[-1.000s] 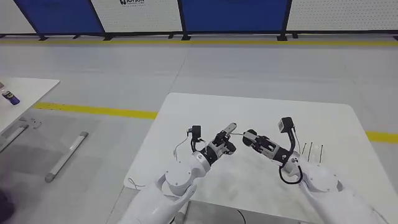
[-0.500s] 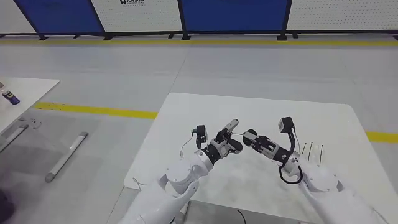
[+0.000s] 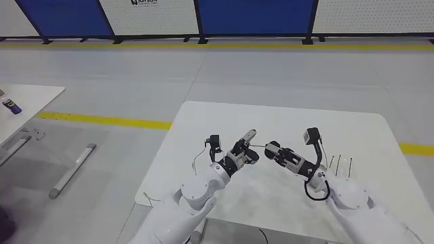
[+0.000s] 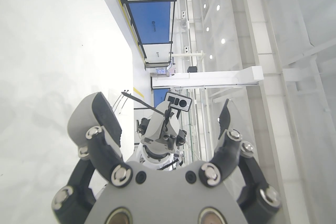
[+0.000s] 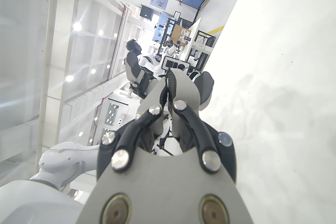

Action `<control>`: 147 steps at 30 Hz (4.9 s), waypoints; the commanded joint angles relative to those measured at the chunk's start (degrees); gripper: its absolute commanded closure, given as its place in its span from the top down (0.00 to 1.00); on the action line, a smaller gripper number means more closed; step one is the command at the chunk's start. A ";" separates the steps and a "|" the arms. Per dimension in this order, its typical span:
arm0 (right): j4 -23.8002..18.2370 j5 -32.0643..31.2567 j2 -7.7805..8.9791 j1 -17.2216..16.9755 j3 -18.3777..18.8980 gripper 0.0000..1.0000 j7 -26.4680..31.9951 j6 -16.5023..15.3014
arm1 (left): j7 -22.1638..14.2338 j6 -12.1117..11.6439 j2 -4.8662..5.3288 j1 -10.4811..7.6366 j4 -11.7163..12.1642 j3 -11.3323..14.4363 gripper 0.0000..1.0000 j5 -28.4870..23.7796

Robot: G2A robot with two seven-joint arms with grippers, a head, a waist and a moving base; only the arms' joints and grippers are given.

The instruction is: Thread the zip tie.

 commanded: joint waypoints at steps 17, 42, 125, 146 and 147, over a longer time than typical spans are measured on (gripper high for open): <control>0.00 0.00 0.00 0.00 0.00 0.00 0.00 0.00 | -3.32 -0.85 -0.13 0.38 1.35 -0.59 0.12 -1.72; 0.00 0.00 0.00 0.00 0.00 0.00 0.00 0.00 | -5.02 -1.07 -0.11 1.36 0.45 -1.16 0.00 -1.35; -10.54 -19.38 4.84 -4.87 16.93 1.00 18.99 16.41 | -8.43 -4.99 2.18 15.05 -22.64 -11.05 0.00 2.14; -10.54 -19.38 4.84 -4.87 16.93 1.00 18.99 16.41 | -2.66 4.19 1.79 11.55 -13.08 -6.35 0.00 13.04; -10.54 -19.38 4.84 -4.87 16.93 1.00 18.99 16.41 | -2.61 4.58 1.64 11.04 -11.70 -5.78 0.00 12.16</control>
